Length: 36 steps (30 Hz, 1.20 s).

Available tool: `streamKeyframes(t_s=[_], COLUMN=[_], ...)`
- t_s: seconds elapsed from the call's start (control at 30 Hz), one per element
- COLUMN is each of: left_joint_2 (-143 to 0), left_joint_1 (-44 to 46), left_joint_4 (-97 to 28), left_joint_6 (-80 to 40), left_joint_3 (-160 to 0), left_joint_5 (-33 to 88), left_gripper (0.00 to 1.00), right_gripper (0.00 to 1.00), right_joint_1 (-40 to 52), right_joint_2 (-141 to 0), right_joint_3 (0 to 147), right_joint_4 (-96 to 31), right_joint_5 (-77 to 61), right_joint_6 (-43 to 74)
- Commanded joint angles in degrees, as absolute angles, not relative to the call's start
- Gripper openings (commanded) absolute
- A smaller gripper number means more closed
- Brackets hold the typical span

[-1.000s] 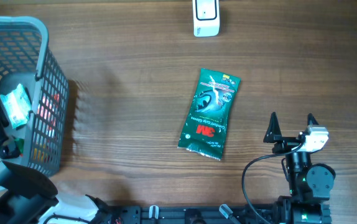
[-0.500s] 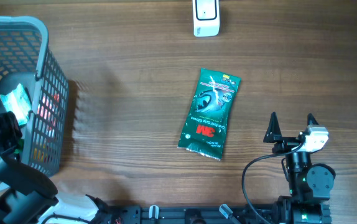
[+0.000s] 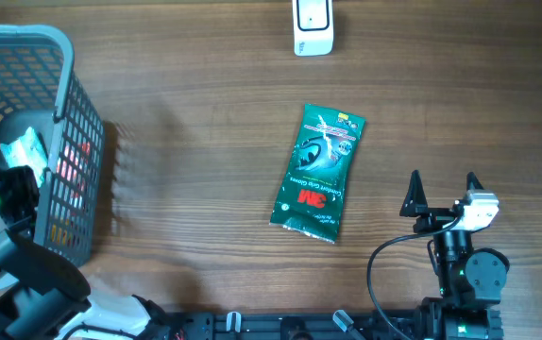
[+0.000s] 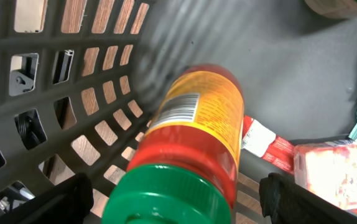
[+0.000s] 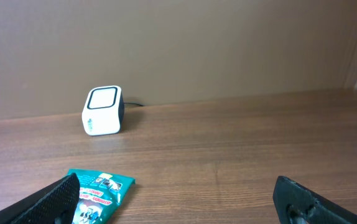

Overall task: Scan the item barcode
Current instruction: 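Move the left gripper back into the basket toward the sauce bottle, then grasp the orange-red sauce bottle with the left gripper and lift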

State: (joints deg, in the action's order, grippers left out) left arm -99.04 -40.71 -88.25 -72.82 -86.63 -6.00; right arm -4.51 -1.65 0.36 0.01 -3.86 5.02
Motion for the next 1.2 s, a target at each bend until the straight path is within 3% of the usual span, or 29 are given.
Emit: streamKeyframes(t_s=[0.0,0.27,0.4,0.47,0.83,0.97,1.17], left_joint_2=[-99.24,-99.24,-99.24,-99.24,-97.17,-94.59,-90.17], left_joint_1=[-40.27,-40.27,-40.27,-40.27,-40.27,-40.27,-40.27], left_joint_4=[-87.85,-88.23,-85.58,-83.7,-83.37,-85.32,-86.78], left_joint_6=[-73.78,-73.78,-73.78,-73.78,-70.65,-69.21,-67.4], left_joint_3=[-86.24,-86.08,-82.24,-79.66,-82.04,-87.18,-94.02], left_joint_5=[-8.23,-10.7,-11.22,-11.25,-10.94,-10.55,-7.33], left_gripper=[0.89,0.99,1.0,0.94,0.45,0.38,0.38], right_gripper=[1.0,1.0,1.0,1.0,1.0,1.0,1.0], right_joint_1=[-4.29,-4.29,-4.29,-4.29,-4.32,-4.29,-4.29], right_joint_2=[-1.67,-1.67,-1.67,-1.67,-1.67,-1.67,-1.67], right_joint_3=[0.3,0.3,0.3,0.3,0.3,0.3,0.3], right_joint_4=[0.14,0.14,0.14,0.14,0.14,0.14,0.14], right_joint_5=[-4.03,-4.03,-4.03,-4.03,-4.03,-4.03,-4.03], right_joint_6=[4.51,4.51,4.49,4.51,4.51,4.51,4.54])
